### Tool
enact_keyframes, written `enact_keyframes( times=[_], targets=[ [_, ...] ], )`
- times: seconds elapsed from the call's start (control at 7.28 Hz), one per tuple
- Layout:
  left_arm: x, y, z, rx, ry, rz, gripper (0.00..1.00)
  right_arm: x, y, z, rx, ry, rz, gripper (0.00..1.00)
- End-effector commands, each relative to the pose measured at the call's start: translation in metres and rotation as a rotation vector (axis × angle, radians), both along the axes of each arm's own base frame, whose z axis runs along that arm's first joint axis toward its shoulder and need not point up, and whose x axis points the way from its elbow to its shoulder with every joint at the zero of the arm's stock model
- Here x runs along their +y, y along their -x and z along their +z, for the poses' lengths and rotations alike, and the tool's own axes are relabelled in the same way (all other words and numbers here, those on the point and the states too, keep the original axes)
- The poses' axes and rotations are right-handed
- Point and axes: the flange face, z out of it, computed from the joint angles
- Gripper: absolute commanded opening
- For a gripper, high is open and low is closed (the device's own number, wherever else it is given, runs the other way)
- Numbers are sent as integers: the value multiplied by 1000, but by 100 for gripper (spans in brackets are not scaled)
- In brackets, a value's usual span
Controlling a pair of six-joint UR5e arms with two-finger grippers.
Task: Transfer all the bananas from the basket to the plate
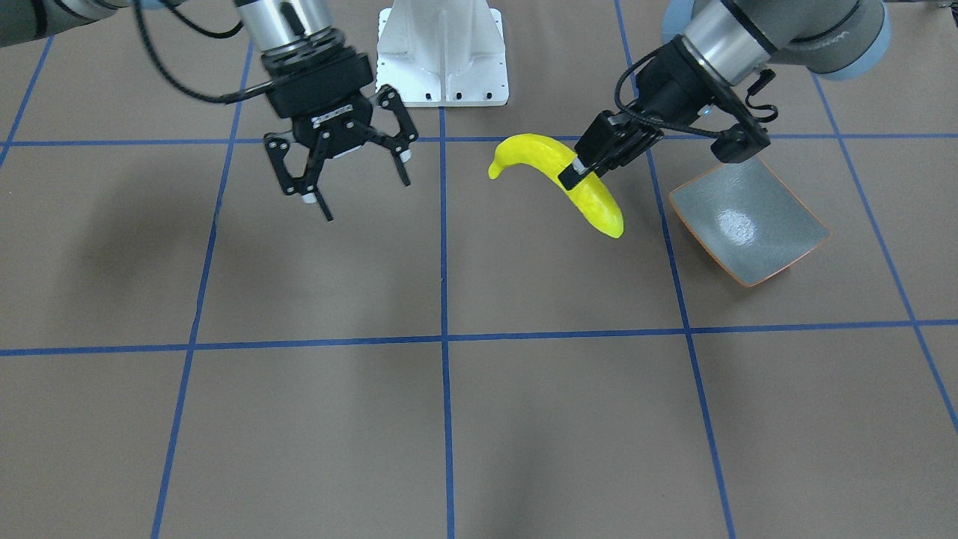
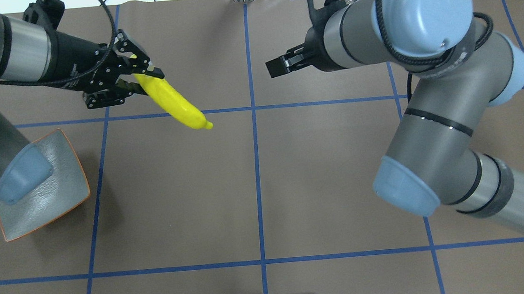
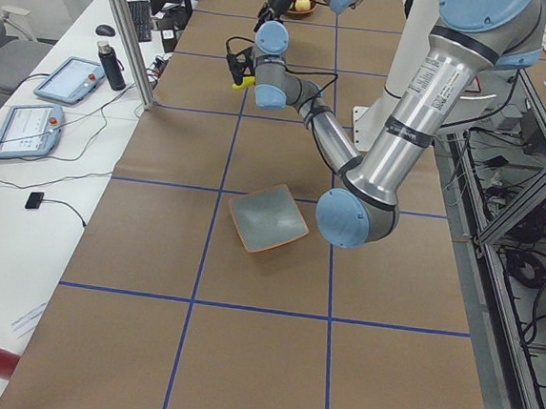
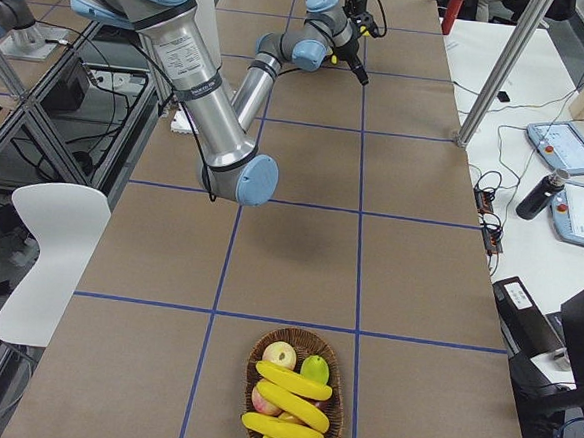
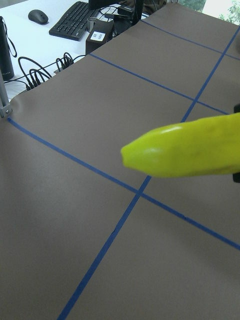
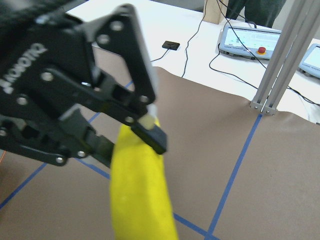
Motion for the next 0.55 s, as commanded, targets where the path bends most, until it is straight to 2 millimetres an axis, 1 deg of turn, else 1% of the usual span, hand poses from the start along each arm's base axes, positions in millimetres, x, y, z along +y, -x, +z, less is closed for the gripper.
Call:
enact_keyframes(
  times=[0.0,0.14,0.27,0.41],
  targets=[
    [49,40,86,-77,-19,33,0,-59,-63,74,54,131,-72,100],
    [57,50,121,-98,7,28,0,-67,-86,115,116,124,-102,100],
    [56,69,146,-127,47,-2,0,-75,-112,148,177,92,-137,100],
    [63,84,177,-167,30,-5,0,-87,-139,173,197,89,-177,100]
  ],
)
